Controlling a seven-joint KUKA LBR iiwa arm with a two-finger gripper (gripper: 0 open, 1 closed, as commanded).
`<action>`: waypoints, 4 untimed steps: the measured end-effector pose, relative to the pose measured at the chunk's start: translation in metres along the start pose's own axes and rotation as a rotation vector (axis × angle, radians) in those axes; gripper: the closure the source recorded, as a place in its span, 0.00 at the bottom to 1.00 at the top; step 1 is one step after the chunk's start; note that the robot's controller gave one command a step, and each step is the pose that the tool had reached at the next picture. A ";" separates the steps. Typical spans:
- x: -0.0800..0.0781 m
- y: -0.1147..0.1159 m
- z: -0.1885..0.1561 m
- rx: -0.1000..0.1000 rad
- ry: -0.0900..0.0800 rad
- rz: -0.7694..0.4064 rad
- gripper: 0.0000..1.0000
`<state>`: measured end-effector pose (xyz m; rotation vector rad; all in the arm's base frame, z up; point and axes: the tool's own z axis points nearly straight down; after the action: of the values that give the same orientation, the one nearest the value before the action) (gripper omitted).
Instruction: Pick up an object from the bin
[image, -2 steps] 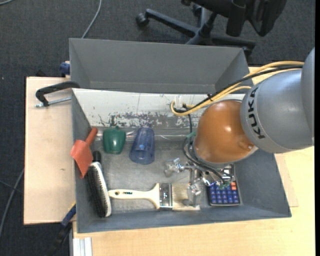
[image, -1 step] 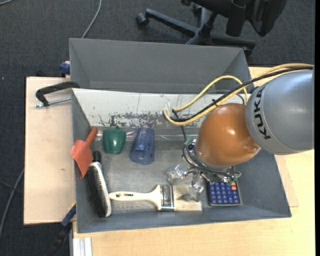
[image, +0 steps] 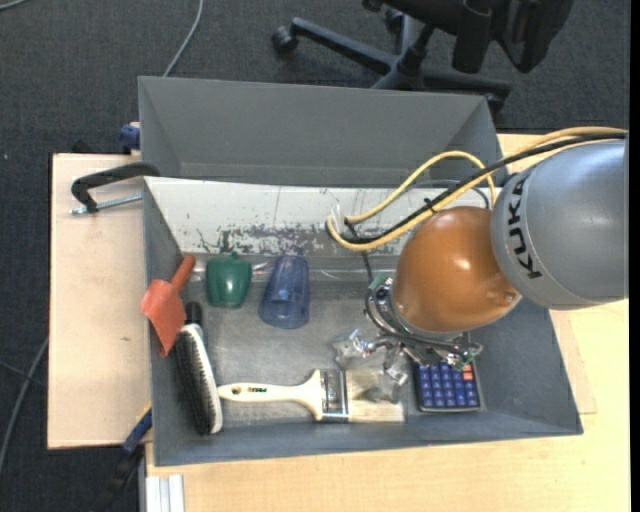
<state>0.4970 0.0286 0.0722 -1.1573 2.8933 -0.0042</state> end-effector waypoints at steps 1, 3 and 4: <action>0.000 0.000 0.000 0.000 0.000 0.000 1.00; 0.000 0.001 -0.007 -0.001 -0.001 0.001 1.00; 0.000 0.001 -0.028 -0.002 -0.001 0.002 1.00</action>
Offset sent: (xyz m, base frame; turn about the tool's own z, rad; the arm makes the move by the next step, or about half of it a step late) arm -0.0001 0.0000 0.0069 0.0000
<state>0.4960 0.0293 0.1000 -1.1551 2.8944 -0.0005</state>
